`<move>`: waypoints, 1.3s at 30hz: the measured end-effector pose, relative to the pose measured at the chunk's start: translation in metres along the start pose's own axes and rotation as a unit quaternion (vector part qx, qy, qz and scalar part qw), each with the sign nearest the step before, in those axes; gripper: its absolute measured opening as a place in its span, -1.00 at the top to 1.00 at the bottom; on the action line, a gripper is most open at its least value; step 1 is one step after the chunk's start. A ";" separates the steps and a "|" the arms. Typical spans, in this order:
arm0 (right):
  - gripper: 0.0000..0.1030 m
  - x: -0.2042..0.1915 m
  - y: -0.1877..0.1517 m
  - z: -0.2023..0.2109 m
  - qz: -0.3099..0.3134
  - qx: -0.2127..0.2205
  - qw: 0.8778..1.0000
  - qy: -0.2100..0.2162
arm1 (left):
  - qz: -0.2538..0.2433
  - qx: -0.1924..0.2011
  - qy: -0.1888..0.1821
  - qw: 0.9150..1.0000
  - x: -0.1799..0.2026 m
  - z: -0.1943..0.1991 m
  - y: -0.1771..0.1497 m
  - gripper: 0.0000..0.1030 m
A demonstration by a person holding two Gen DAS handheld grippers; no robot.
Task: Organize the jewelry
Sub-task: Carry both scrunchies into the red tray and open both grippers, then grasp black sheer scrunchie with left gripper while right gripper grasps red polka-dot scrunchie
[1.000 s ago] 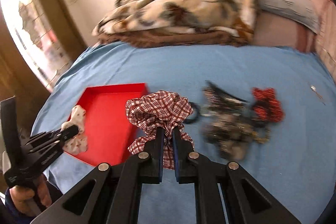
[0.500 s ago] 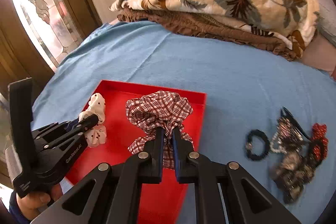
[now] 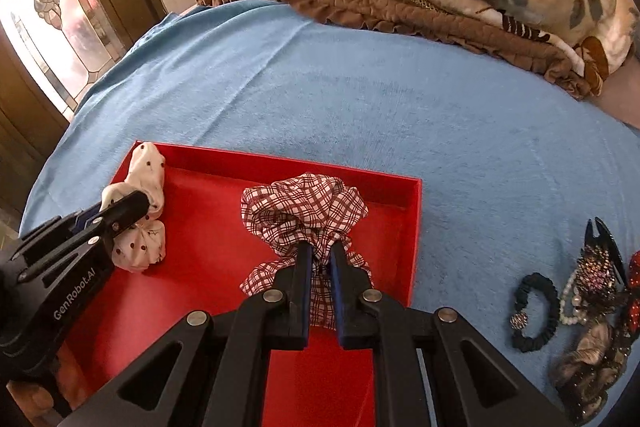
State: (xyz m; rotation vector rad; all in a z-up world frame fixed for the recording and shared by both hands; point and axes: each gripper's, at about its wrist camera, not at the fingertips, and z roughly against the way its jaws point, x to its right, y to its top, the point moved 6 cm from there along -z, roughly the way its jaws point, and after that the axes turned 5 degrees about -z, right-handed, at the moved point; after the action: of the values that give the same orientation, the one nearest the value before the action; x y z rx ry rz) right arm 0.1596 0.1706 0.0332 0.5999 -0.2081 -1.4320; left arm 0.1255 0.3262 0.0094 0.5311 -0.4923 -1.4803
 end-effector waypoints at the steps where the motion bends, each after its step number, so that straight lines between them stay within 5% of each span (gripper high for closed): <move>1: 0.78 0.000 0.001 -0.001 0.002 0.001 1.000 0.000 | -0.001 0.001 -0.002 1.000 0.001 -0.001 0.000 0.57; 6: 0.58 -0.003 0.002 -0.001 0.008 0.008 1.000 -0.001 | -0.006 0.016 0.000 1.000 0.004 0.005 0.003 -0.12; 8: 0.35 -0.004 0.002 0.002 0.007 0.016 1.000 0.001 | -0.003 0.025 -0.003 1.000 0.002 0.010 0.005 -0.16; 12: 0.28 -0.010 0.004 0.012 0.017 0.033 0.999 0.000 | 0.005 0.036 -0.015 0.999 -0.001 0.018 0.005 -0.18; 17: -0.07 -0.013 0.002 0.039 0.022 0.064 0.998 0.001 | 0.005 0.049 -0.016 0.999 -0.004 0.030 0.000 -0.27; 26: -0.23 -0.004 -0.024 0.089 0.025 0.092 0.995 0.000 | -0.011 0.054 -0.004 0.998 0.006 0.044 -0.015 -0.31; 39: -0.37 0.120 -0.094 0.155 -0.037 0.114 0.991 -0.058 | -0.004 0.047 -0.037 0.998 0.045 0.086 -0.055 -0.31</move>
State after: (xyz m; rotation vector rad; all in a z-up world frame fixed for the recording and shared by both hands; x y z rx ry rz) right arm 0.0222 0.0122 0.0894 0.7165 -0.4503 -1.5281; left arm 0.0312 0.2773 0.0434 0.5545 -0.6201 -1.4936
